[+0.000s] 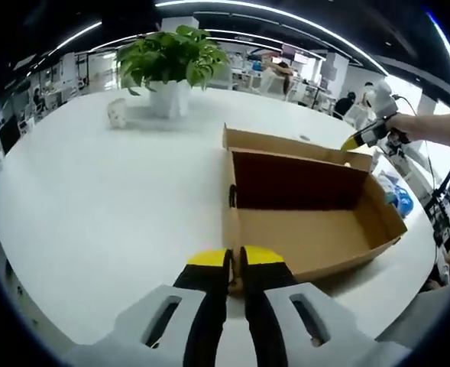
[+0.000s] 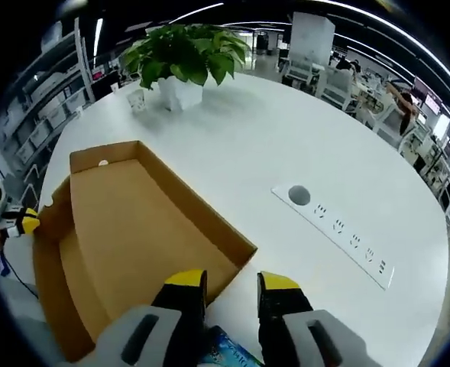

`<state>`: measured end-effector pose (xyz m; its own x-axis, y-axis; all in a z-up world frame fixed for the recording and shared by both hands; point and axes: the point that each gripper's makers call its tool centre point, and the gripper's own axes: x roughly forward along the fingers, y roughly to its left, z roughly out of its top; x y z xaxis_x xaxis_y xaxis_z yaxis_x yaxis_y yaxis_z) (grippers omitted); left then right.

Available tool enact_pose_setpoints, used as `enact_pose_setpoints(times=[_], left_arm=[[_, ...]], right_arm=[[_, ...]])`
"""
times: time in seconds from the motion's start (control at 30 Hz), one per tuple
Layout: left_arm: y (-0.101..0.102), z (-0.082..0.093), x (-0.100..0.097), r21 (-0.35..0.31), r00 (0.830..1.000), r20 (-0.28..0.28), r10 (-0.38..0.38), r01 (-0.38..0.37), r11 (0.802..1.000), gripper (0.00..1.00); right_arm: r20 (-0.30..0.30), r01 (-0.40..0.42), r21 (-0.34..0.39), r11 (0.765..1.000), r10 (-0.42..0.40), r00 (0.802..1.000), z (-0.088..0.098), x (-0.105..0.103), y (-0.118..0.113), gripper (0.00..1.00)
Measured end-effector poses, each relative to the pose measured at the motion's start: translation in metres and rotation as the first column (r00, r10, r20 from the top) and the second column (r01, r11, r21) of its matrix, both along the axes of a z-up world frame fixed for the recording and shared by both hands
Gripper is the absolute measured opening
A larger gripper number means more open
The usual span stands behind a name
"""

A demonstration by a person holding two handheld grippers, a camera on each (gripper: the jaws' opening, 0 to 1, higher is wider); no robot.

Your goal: Operate the shoe box by opening the lid, removing the specified soft item, and placing it in the target area until the item is outside and the box remains undamaged.

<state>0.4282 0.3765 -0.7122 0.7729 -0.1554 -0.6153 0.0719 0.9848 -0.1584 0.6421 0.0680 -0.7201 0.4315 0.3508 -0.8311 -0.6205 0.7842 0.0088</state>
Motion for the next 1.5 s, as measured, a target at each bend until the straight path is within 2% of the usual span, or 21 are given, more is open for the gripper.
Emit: enact_pose_setpoints(times=[0.2, 0.3, 0.4, 0.57, 0.73, 0.93, 1.17, 1.5], left_arm=[[0.001, -0.001, 0.0, -0.001, 0.999, 0.0, 0.034, -0.034, 0.999, 0.03], [0.004, -0.001, 0.001, 0.0, 0.999, -0.004, 0.039, -0.039, 0.999, 0.03], [0.003, -0.001, 0.001, 0.006, 0.999, -0.005, 0.037, -0.037, 0.999, 0.03], [0.004, -0.002, 0.002, 0.001, 0.999, -0.007, 0.041, -0.041, 0.999, 0.03], [0.006, -0.003, 0.004, 0.002, 0.999, -0.008, 0.039, -0.039, 0.999, 0.03], [0.006, -0.003, 0.004, 0.003, 0.999, -0.009, 0.039, -0.039, 0.999, 0.02], [0.005, -0.004, 0.005, -0.004, 0.999, -0.01, 0.04, -0.04, 0.999, 0.02], [0.004, -0.003, 0.005, -0.004, 0.999, -0.012, 0.04, -0.04, 0.999, 0.02]], right_arm=[[-0.011, 0.03, 0.001, 1.0, -0.03, 1.0, -0.007, 0.004, 0.002, 0.2], [-0.01, 0.07, 0.009, 0.997, -0.07, 0.997, -0.009, 0.009, 0.002, 0.19], [-0.039, 0.097, 0.04, 0.995, -0.095, 0.995, -0.012, 0.01, 0.005, 0.18], [-0.066, 0.147, 0.048, 0.988, -0.144, 0.987, -0.018, 0.013, 0.003, 0.17], [-0.102, 0.214, 0.067, 0.975, -0.207, 0.973, -0.022, 0.013, 0.002, 0.12], [-0.092, 0.224, 0.067, 0.972, -0.217, 0.972, -0.02, 0.016, 0.004, 0.08], [-0.113, 0.25, 0.062, 0.966, -0.242, 0.964, -0.022, 0.015, -0.001, 0.03], [-0.09, 0.236, 0.041, 0.971, -0.232, 0.969, -0.017, 0.015, -0.002, 0.01]])
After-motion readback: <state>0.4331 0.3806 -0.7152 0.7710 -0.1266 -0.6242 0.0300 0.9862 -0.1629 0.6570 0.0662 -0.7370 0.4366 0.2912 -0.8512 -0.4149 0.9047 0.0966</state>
